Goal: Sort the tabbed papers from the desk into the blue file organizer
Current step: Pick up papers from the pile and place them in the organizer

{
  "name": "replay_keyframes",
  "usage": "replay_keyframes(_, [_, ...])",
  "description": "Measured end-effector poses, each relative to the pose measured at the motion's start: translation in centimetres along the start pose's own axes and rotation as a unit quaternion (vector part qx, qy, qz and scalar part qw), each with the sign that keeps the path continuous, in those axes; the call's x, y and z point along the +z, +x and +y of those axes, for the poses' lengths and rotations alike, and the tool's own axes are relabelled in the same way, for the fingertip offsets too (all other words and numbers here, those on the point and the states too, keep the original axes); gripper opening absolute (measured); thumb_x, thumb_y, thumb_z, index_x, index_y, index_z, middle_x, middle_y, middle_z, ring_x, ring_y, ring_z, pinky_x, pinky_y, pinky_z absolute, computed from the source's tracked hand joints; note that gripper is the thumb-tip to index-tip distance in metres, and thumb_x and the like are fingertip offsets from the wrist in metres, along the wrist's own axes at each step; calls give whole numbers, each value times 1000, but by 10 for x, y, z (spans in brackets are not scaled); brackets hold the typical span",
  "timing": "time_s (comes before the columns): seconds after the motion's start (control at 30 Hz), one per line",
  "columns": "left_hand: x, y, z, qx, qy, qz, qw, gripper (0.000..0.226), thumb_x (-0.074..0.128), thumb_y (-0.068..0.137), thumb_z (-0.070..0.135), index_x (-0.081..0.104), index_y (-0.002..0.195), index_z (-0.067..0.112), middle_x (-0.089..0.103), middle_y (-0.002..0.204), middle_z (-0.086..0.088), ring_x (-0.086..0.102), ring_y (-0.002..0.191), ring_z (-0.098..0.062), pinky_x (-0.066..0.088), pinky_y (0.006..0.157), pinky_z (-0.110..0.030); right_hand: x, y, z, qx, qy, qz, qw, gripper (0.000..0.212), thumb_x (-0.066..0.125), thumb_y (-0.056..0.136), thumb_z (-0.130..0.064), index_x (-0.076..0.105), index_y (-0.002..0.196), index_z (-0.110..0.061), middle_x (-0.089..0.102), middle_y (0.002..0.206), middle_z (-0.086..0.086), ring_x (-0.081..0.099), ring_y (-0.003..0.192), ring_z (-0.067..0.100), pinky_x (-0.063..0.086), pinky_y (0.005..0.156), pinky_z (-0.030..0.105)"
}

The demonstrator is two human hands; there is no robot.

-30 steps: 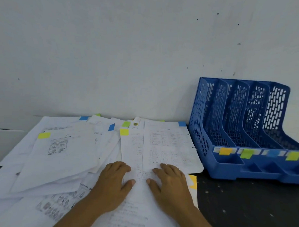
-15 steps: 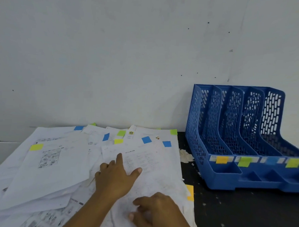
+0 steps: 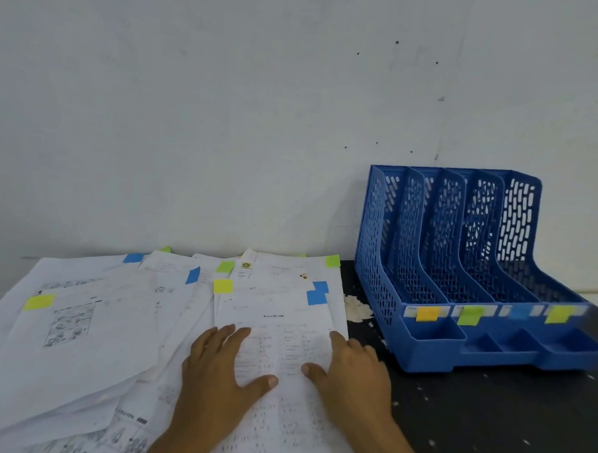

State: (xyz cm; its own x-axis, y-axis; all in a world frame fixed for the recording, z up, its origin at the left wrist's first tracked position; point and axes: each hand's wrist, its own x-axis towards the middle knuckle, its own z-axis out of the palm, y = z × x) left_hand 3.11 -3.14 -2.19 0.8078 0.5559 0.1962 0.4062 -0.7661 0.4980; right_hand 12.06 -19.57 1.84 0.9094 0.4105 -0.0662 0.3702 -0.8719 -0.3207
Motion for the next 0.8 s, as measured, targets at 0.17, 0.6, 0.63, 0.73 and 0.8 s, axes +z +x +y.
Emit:
replay_keyframes(0.17, [-5,1,-2,-20,-144,67,987,81,85,66,42,48,136,31,30,152,8,32,138,-19,33,113,-41,-3,5,3,52,119,48,990,69,61,96,-40,25,154,-27,54,135,-4,52,122,15,49,99,33])
replay_keyframes(0.6, [-40,10,16,-134,-379,39,915,62,68,87,19,39,141,28,71,94,6,62,87,-19,50,86,-38,-50,-16,38,66,622,-32,780,19,58,100,-18,76,103,-21,77,100,1,74,94,23,56,91,49])
replay_keyframes(0.63, [-44,10,17,-128,-389,18,912,59,67,88,18,41,140,29,74,83,10,64,86,-18,52,77,-34,-54,-18,41,63,622,-28,780,18,58,99,-17,76,102,-20,77,99,1,74,93,23,57,89,48])
replay_keyframes(0.73, [-53,11,24,-95,-390,-32,915,54,65,89,13,44,136,30,74,73,12,67,85,-14,49,64,-25,-68,-23,51,46,593,-2,804,17,58,99,-22,74,98,-16,78,94,1,74,87,19,59,76,37])
replay_keyframes(0.8, [-59,13,31,-71,-403,-53,911,56,64,89,9,45,137,28,76,78,0,70,81,-17,51,62,-23,-76,-24,62,32,576,18,817,20,60,98,-25,73,96,-10,77,93,4,74,88,21,60,81,41])
